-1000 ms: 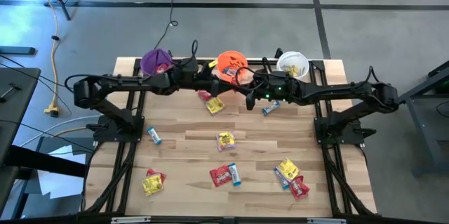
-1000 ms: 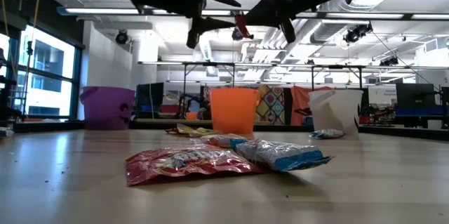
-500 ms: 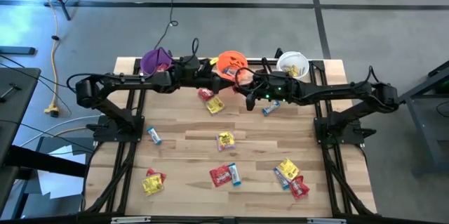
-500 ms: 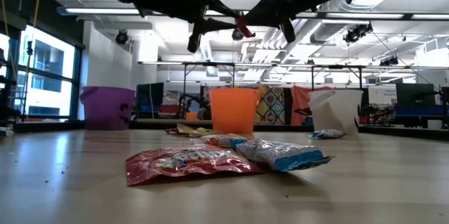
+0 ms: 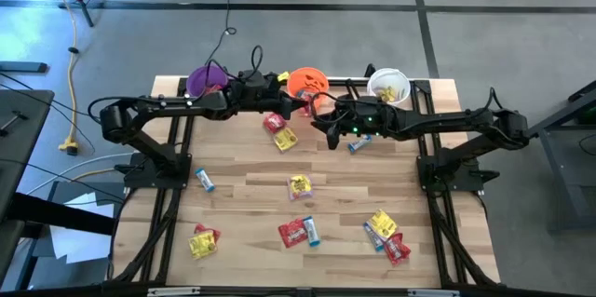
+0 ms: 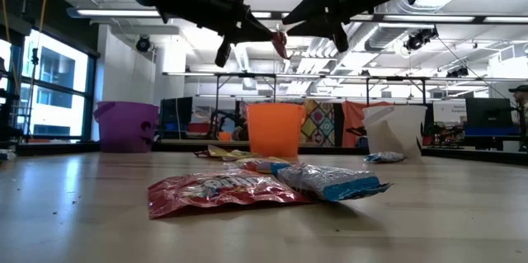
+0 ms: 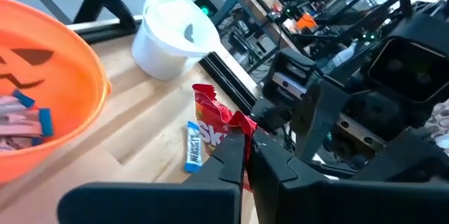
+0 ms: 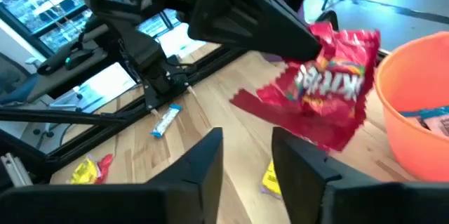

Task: Organize candy in baskets
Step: Put the red candy into the violet bucket

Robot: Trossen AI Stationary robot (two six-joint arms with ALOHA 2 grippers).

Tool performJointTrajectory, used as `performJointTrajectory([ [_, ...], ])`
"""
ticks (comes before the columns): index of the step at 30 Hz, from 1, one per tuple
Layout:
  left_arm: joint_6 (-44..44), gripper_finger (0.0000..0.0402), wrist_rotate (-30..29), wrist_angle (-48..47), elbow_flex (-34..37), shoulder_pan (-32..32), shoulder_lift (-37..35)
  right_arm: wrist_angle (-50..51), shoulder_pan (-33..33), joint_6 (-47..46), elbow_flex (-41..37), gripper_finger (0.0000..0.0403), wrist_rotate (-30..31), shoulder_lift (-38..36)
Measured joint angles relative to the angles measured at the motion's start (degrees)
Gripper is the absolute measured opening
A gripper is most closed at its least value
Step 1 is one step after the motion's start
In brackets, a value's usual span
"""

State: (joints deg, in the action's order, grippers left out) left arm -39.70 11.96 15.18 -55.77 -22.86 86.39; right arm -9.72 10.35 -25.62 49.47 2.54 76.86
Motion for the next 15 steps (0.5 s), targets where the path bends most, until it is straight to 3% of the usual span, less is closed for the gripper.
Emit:
performJointTrajectory([
  [8, 5.5, 0.0000, -0.5, -5.4, 0.0, -2.9, -1.7, 1.8, 0.3, -0.9, 0.0, 0.0159, 0.3, 0.0],
  [15, 13.7, 0.0000, -9.6, -22.2, 0.0, -8.2, -10.2, 4.9, 0.3, -1.4, 0.0, 0.0165, 0.4, 0.0],
])
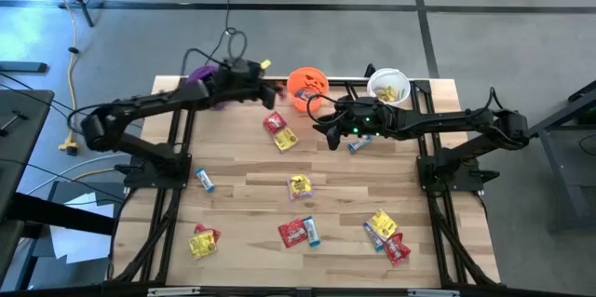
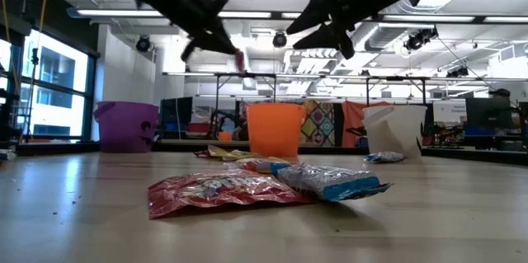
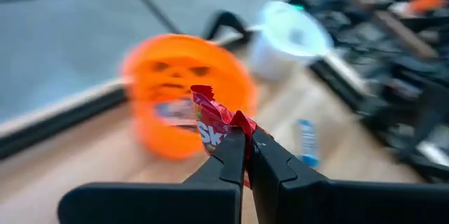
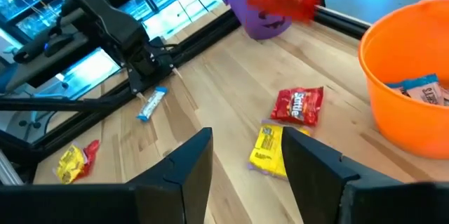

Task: Organize candy in baskets
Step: Put the red candy into the violet bucket, then put the white chocolate into the orange bucket

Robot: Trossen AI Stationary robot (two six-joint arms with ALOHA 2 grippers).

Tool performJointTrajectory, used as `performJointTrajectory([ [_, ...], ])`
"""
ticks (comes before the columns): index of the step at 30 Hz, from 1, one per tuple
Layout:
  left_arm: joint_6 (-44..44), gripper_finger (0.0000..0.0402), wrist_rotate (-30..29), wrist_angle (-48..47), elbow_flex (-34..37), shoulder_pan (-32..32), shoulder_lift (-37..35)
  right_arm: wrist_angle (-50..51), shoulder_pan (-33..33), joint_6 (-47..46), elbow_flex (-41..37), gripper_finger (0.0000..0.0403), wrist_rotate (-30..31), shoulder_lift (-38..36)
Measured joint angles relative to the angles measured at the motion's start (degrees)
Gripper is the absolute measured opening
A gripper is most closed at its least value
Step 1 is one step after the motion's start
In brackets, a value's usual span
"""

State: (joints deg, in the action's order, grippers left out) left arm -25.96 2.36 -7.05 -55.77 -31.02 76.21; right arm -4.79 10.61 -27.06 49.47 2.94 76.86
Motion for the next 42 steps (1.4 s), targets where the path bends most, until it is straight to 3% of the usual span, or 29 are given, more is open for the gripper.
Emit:
performJointTrajectory([
  [9, 5.0, 0.0000, -9.3, -24.8, 0.0, -10.3, -10.8, 0.0, 0.8, 0.1, 0.0, 0.0165, -0.1, 0.0],
  [16, 7.0, 0.0000, -15.8, -39.0, 0.0, -16.6, -12.1, 0.0, 1.5, 0.1, 0.0, 0.0165, -0.1, 0.0],
  [31, 7.1, 0.0003, -24.4, -39.0, 0.1, -21.6, -8.0, 0.0, 2.5, -1.4, 0.0, 0.0165, -0.4, 0.0],
  [42, 10.6, 0.0073, -19.5, -38.6, 0.1, -20.3, -8.1, 0.3, 2.5, -1.0, 0.0, 0.0165, -0.4, 0.0],
])
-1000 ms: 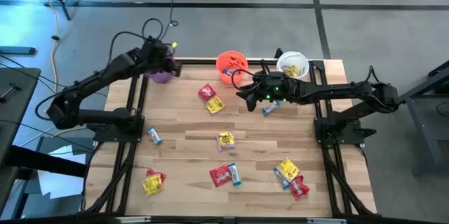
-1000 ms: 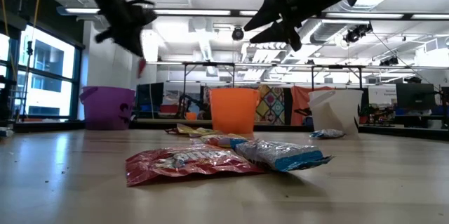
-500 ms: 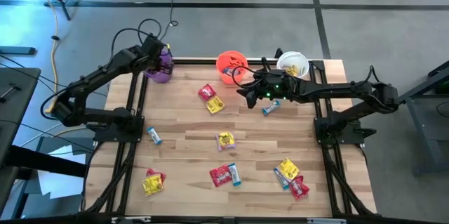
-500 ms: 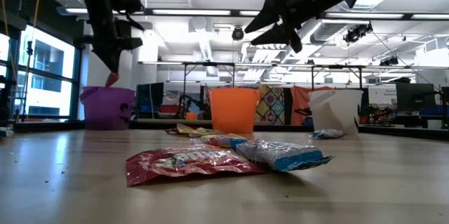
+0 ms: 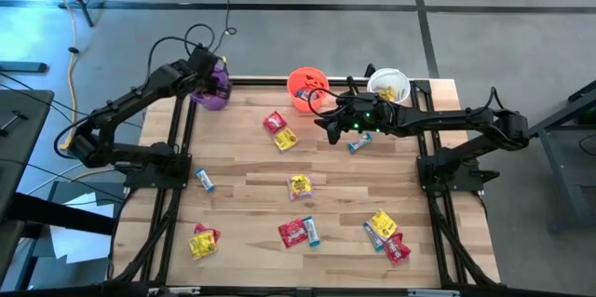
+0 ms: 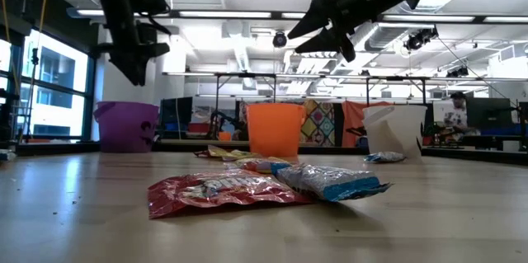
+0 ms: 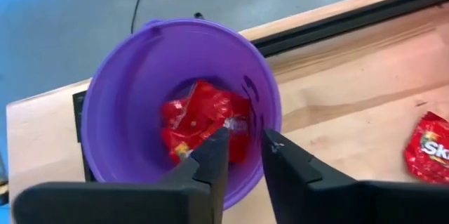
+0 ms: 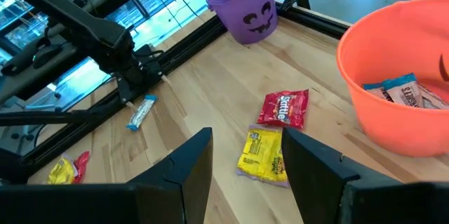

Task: Organize candy in baskets
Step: Put the white chocolate into the orange bucket

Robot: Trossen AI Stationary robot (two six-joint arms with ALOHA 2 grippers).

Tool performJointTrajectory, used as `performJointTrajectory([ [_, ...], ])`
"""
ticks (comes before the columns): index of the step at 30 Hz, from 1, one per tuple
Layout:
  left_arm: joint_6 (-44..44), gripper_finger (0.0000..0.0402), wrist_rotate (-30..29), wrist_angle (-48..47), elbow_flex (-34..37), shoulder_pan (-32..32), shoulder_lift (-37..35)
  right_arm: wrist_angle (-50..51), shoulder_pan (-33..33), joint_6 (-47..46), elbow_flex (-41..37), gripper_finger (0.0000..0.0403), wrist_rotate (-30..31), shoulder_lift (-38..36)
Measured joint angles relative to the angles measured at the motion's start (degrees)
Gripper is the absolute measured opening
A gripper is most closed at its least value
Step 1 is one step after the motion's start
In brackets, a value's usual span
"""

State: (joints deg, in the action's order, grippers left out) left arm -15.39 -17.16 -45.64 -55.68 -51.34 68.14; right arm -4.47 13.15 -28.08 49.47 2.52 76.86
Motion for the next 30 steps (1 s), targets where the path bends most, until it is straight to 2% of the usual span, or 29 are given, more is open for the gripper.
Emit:
performJointTrajectory([
  [9, 0.3, 0.0125, -3.0, 0.6, 0.0, 3.8, -2.0, 0.1, 0.0, 0.0, 0.0, 0.0165, 0.0, 0.0],
  [14, 0.8, 0.0129, -3.1, 3.2, 0.0, 7.4, -4.3, 3.9, 0.0, -0.2, 0.0, 0.0165, 0.0, -0.2],
  [21, 3.1, 0.0129, -2.4, 7.1, 0.0, 13.1, -7.0, 14.9, 0.0, -1.6, 0.0, 0.0165, -1.1, -1.7],
  [24, 3.2, 0.0129, 0.7, 10.5, 0.7, 15.6, -7.7, 22.6, 0.0, -1.6, 0.0, 0.0165, -1.2, -2.0],
  [30, 4.0, 0.0129, 14.6, 26.2, 7.3, 20.1, -9.1, 33.6, 1.1, -0.4, -3.7, 0.0165, -3.0, -1.9],
])
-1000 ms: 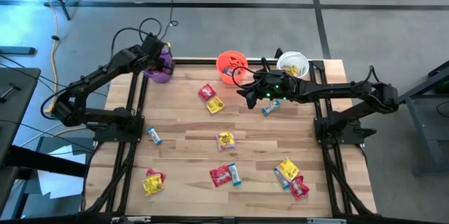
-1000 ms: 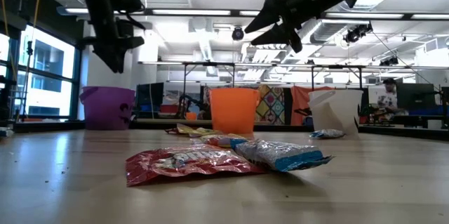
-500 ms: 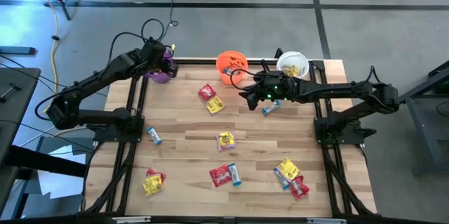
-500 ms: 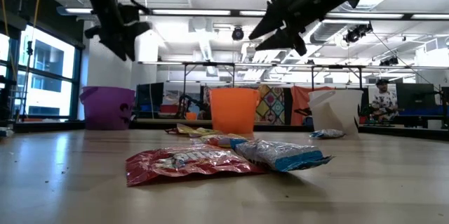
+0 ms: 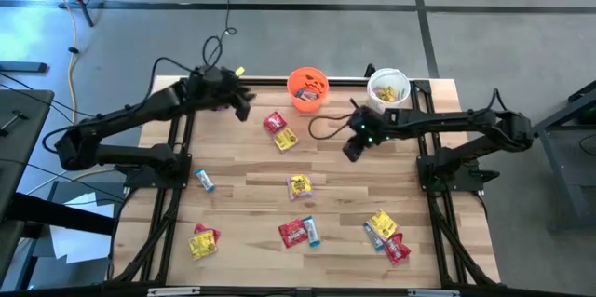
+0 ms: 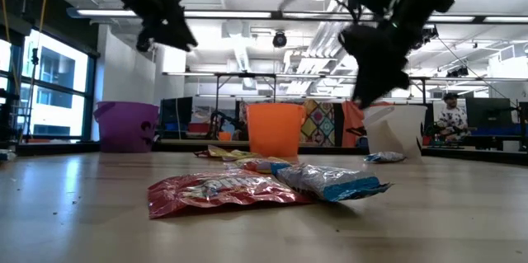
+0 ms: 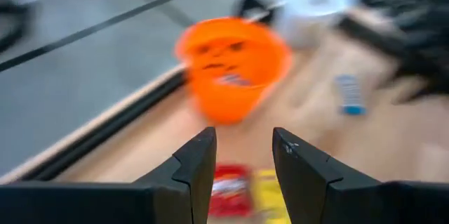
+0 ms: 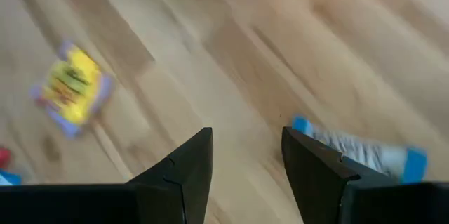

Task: Organize candy in baskets
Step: Put the white chocolate into the orange bucket

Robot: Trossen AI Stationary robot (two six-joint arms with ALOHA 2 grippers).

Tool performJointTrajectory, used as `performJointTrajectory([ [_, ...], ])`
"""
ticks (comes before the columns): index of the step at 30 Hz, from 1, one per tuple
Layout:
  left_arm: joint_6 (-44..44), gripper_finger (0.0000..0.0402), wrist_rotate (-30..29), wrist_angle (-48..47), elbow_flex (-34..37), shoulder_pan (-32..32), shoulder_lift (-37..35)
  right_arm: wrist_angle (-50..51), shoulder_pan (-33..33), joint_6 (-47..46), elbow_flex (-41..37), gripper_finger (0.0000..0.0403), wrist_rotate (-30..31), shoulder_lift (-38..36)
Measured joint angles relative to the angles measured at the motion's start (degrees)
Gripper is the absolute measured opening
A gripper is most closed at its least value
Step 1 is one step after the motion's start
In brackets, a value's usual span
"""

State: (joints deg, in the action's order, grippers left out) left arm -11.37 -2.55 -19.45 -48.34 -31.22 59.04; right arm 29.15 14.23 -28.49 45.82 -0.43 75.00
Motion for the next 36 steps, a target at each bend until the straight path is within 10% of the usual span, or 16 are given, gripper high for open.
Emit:
performJointTrajectory([
  [7, -6.3, 0.0129, 9.1, 16.6, 7.7, 4.2, 0.4, 8.6, 5.7, -14.0, -2.7, 0.0177, -2.2, 0.2],
  [22, -9.4, 0.0129, 9.0, 18.1, 10.1, 5.8, 0.4, 2.7, 12.6, -46.4, -2.8, 0.0248, -1.9, 12.8],
  [36, -8.0, 0.0129, 10.0, 17.5, 10.1, 5.8, 0.4, 2.1, 11.4, -41.8, -2.1, 0.0068, 5.4, 13.6],
])
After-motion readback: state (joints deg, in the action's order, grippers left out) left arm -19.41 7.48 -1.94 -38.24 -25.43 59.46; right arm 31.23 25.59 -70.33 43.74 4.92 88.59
